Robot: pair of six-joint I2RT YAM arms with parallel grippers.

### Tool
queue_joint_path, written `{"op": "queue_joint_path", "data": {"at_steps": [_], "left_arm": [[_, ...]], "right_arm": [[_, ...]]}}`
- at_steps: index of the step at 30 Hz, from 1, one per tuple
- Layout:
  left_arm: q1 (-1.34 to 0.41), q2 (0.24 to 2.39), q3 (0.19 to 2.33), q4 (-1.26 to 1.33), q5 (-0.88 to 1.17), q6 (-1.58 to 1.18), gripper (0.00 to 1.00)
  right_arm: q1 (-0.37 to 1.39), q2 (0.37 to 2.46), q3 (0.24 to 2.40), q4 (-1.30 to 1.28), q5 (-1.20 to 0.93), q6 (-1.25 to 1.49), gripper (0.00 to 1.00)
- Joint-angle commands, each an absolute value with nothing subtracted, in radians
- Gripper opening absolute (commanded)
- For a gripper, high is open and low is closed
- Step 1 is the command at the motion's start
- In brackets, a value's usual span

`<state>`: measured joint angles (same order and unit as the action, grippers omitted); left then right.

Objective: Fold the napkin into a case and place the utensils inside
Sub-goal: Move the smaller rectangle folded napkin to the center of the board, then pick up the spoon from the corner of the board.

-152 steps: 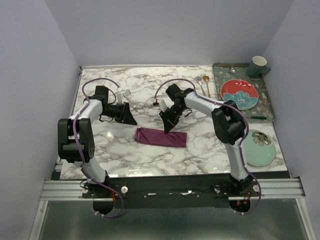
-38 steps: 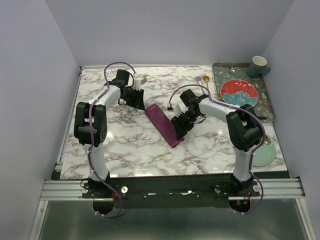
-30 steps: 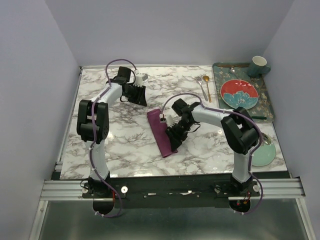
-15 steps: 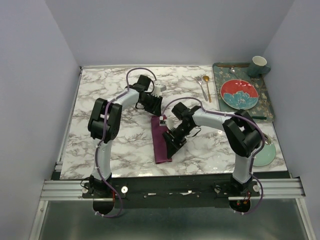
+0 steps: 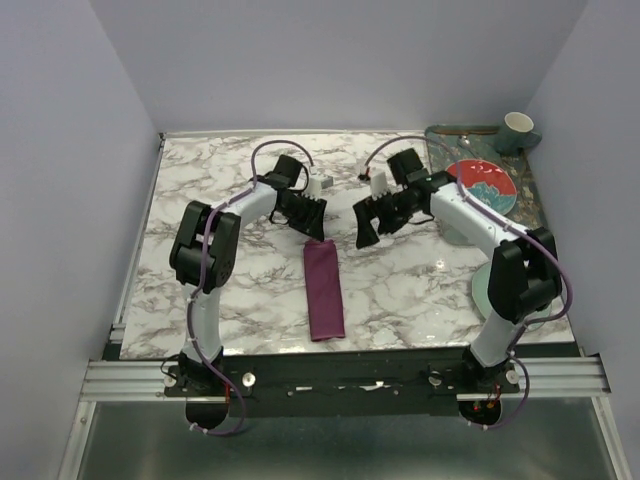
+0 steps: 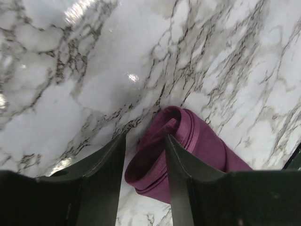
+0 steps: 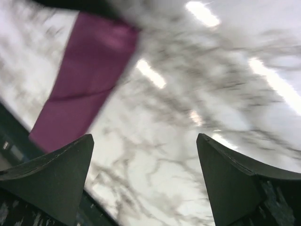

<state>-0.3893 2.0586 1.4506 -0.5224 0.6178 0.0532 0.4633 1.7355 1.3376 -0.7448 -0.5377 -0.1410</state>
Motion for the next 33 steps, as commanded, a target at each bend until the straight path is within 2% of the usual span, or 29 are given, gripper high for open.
{"op": "queue_joint_path", "data": {"at_steps": [1,4,5,6,9,12,17,33], "left_arm": [[-0.361,1.895,1.558,-0.497,0.506,0.051,0.57],[-0.322,1.82,1.571,-0.465,0.486,0.057,0.61],[-0.315,1.804,1.572,-0.462,0.485,0.06,0.61],[-0.307,1.792,1.571,-0.457,0.482,0.055,0.61],[-0.278,1.756,1.56,-0.454,0.514,0.029,0.61],[-0.267,1.74,1.545,-0.456,0.551,0.006,0.61],[-0.262,1.706,1.505,-0.454,0.563,0.005,0.61],[-0.245,1.758,1.516,-0.491,0.589,0.005,0.61]], "right_arm": [[0.318,1.844,1.584,-0.707,-0.247,-0.097,0.97],[0.239,1.969,1.777,-0.707,-0.167,-0.094,0.87],[0.215,2.008,1.823,-0.71,-0.119,-0.092,0.78],[0.206,2.069,1.863,-0.709,-0.095,-0.089,0.75],[0.184,2.164,2.028,-0.71,-0.031,-0.098,0.65],[0.175,2.276,2.147,-0.71,0.026,-0.1,0.6],[0.16,2.371,2.224,-0.684,0.073,-0.097,0.57],[0.12,2.47,2.209,-0.663,0.057,-0.097,0.49]]}}
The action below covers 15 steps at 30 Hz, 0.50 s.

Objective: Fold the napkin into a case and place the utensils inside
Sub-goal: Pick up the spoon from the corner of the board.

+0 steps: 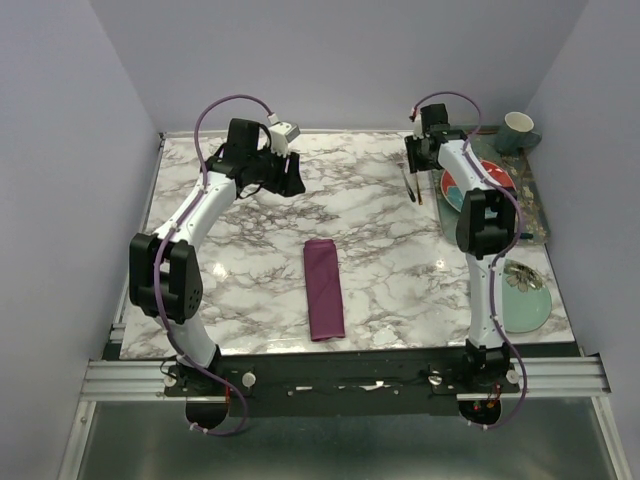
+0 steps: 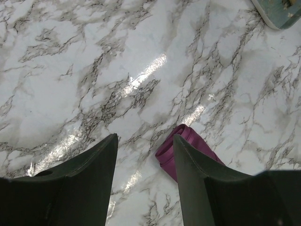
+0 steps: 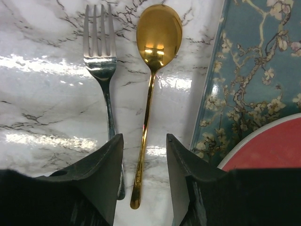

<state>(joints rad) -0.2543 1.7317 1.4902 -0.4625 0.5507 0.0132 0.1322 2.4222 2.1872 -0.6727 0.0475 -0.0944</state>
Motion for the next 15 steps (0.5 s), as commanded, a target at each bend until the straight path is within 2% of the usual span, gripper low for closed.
{"op": "queue_joint_path", "data": {"at_steps": [1,15], "left_arm": [[-0.244,1.761,1.517,-0.491,0.591,0.005,0.61],[-0.206,1.781,1.516,-0.491,0.606,-0.027,0.61]], "right_arm": [[0.118,2.474,2.209,-0.664,0.054,-0.098,0.48],[0.104,2.522,2.24,-0.704,0.005,-0.13,0.39]]}}
